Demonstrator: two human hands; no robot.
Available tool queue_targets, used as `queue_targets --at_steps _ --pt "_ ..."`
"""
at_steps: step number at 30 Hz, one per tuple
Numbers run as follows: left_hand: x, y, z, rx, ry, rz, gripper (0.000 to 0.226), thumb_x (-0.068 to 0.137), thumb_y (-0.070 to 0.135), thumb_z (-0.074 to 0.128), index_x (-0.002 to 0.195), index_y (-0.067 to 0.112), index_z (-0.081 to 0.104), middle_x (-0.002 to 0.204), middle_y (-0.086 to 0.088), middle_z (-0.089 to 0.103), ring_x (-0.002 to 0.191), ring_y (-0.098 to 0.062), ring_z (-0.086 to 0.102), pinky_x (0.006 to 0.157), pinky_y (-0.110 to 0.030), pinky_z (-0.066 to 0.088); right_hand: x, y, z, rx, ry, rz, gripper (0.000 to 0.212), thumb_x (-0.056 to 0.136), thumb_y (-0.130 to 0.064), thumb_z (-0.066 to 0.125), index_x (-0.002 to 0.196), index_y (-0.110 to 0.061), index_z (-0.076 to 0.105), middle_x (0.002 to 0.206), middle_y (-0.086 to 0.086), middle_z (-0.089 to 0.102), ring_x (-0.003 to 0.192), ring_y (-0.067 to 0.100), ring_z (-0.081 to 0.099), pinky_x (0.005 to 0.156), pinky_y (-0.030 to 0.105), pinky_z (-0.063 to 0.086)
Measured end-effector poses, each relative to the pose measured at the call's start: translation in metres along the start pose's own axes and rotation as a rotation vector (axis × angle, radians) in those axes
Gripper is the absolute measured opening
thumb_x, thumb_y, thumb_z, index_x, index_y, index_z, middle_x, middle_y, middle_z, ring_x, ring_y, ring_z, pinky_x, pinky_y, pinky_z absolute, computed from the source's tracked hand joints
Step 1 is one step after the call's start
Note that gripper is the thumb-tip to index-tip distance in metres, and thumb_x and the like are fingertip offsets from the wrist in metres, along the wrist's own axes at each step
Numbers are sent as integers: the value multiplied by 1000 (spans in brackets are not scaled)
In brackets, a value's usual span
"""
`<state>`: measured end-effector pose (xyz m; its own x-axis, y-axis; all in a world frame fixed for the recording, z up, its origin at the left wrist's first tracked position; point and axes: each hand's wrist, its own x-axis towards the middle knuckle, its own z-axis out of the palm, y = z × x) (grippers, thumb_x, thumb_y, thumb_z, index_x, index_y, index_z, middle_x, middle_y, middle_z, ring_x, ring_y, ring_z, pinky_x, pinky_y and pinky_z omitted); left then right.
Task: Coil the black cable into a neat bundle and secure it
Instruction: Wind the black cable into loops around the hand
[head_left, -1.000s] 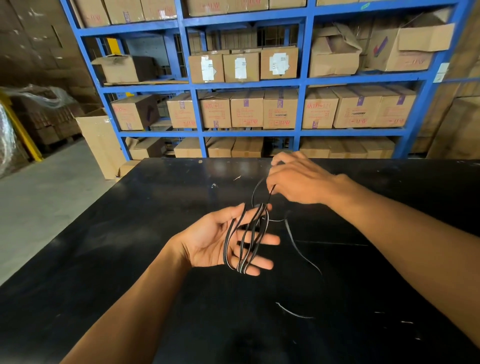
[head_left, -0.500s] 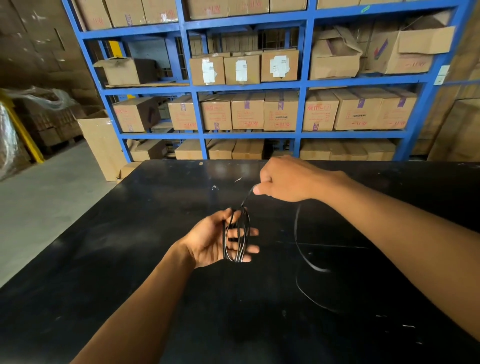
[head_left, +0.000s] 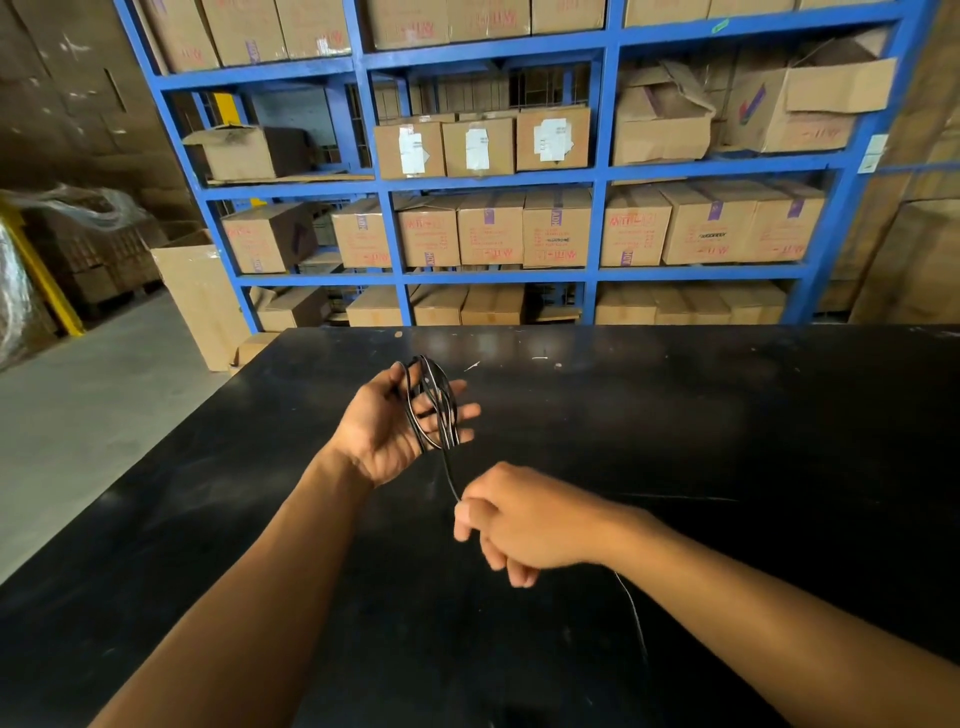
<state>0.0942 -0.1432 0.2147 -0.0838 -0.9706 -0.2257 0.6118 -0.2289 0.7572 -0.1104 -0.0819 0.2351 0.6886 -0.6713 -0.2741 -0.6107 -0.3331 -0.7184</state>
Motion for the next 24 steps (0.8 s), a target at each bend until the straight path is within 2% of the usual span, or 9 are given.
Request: queue_targets --at_steps 4,9,12,14,16,19,22,24 --pt "-4 3 11 -1 -90 5 57 104 46 23 118 7 61 118 -26 69 95 -47 70 82 -66 50 6 15 18 54 -19 20 29 99 -10 32 105 -4 59 73 7 56 51 13 54 54 29 52" --pt "-12 5 25 -5 -238 -14 58 103 48 24 125 9 61 127 -26 64 99 -49 69 83 -64 52 15 34 18 53 -3 78 29 100 -16 31 102 -5 58 73 6 55 54 12 51 49 25 47" --pt "-17 7 30 52 -314 -50 62 101 49 26 115 11 73 127 -25 65 101 -48 68 84 -63 53 21 47 15 38 32 117 29 100 -17 32 98 -8 59 73 4 55 56 12 51 48 23 46" --pt "-21 6 32 85 -354 -69 59 98 48 29 113 14 75 126 -24 65 102 -48 68 83 -63 54 24 54 11 16 49 135 30 100 -18 33 98 -8 61 74 3 56 59 13 52 51 25 47" --pt "-23 4 32 85 -409 -96 55 97 48 32 123 18 70 129 -25 64 105 -49 67 85 -63 54 26 60 4 -13 64 156 29 100 -21 35 96 -10 62 75 3 58 63 13 53 53 26 48" --pt "-24 1 28 82 -544 -177 55 97 49 34 141 22 53 135 -27 58 113 -53 61 93 -66 49 30 69 -9 -13 109 202 29 99 -21 39 94 -9 65 78 4 60 64 14 54 54 27 48" --pt "-24 -3 26 98 -627 -261 55 99 50 33 146 24 46 140 -28 53 120 -54 55 101 -67 39 33 76 -28 -48 181 233 25 97 -18 44 95 -7 67 78 5 62 66 15 56 57 30 49" --pt "-25 -5 27 156 -638 -293 57 99 52 31 148 25 42 140 -27 54 119 -54 56 102 -67 38 34 77 -45 -74 217 233 21 96 -18 52 96 -6 70 77 5 64 67 17 59 60 32 50"
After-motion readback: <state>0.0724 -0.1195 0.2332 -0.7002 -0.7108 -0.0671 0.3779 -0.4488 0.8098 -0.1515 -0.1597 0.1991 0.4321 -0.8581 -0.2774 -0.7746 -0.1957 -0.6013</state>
